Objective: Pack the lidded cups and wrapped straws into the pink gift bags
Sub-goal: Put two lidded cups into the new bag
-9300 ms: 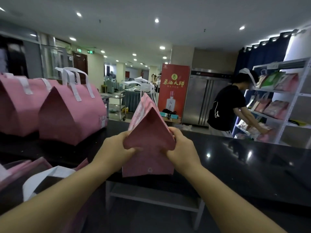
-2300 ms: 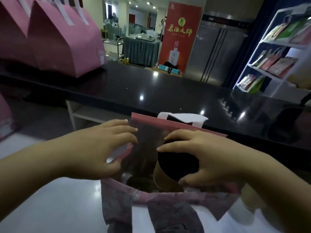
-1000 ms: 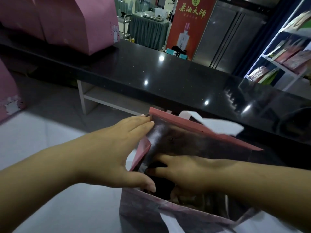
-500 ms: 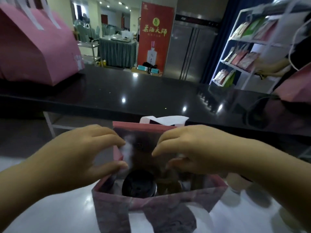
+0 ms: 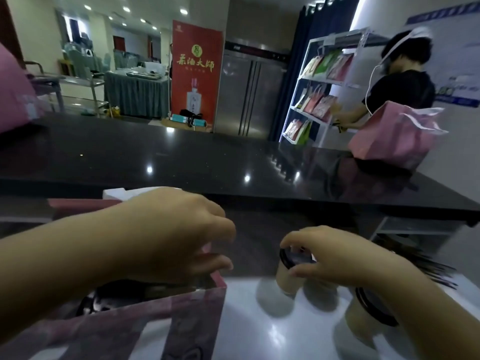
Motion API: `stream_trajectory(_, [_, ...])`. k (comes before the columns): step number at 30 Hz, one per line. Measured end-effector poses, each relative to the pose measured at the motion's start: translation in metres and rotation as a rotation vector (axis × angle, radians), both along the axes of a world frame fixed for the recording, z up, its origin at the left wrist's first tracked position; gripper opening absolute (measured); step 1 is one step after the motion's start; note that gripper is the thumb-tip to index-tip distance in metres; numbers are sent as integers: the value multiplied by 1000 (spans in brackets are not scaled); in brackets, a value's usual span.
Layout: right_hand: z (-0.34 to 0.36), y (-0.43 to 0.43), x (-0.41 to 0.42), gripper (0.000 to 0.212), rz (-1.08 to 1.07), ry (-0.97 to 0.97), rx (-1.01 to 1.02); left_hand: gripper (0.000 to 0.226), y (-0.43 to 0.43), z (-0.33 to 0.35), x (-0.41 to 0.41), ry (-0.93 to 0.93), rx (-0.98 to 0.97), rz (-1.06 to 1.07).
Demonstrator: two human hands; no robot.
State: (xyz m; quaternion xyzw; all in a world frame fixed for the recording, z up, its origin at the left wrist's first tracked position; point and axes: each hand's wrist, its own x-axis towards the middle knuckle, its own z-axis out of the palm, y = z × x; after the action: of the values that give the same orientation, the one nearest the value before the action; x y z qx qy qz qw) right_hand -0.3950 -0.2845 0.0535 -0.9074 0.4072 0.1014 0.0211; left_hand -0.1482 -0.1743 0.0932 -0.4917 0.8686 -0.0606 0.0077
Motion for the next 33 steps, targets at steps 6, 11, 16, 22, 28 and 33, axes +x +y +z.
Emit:
stream_trajectory(6, [-68,-67,-23,73,-226,79,77,38,-35,-11,-34,-73,-113,-84])
stream_trajectory(11, [-108,-99,-18,93,-310,-19,107,38,-54,-18,-42,-42,-88,-61])
stream_trajectory(16, [-116,-107,-16,84,-329,-39,152,37,-54,-24,-36,13,-88,-38])
stream_trajectory(22, [-74,-82,-12,76,-230,-113,-87,45,-42,-25,-12,167,-145,-49])
stream_trajectory(28, [13,-23,11,76,-7,-415,-410,35,-28,-30,31,188,-167,60])
stream_trajectory(33, [62,18,43,68,190,-860,-352,31,1,-28,66,281,-162,178])
